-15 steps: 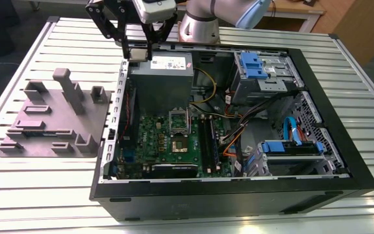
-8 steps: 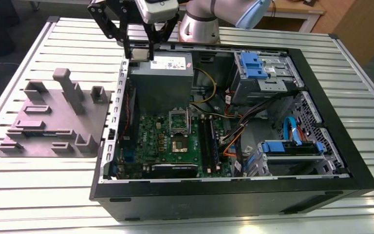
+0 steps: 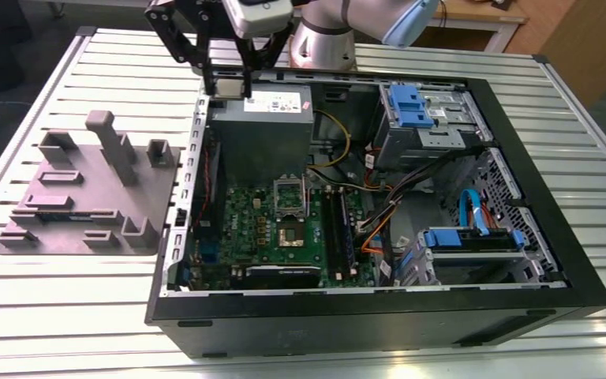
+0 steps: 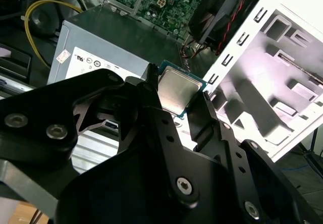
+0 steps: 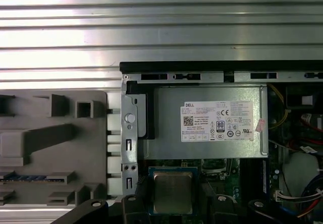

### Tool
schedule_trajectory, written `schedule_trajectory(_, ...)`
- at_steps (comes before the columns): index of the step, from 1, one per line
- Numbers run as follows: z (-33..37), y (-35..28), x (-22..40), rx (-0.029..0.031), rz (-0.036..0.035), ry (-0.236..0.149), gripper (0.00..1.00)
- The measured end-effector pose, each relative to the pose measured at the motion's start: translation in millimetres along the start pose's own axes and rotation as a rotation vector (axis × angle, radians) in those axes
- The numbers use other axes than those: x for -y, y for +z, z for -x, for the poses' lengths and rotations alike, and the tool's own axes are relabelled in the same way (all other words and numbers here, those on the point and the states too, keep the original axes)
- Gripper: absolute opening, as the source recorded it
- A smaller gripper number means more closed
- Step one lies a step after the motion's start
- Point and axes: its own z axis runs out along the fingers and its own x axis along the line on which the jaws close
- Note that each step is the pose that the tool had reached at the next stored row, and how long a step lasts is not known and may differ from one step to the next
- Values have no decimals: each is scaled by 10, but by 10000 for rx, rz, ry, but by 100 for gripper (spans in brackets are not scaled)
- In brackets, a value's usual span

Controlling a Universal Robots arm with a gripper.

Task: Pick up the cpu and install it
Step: 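Pick up the cpu and move it towards the insertion slot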

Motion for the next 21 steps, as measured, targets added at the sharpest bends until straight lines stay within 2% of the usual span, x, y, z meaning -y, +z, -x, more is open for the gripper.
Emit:
schedule_trajectory(6,22,0,-1,0,0,0,47)
schedule_trajectory(9,23,-1,27,0,-1,0,47)
schedule_trajectory(21,25,-2,65,0,-2,0,47)
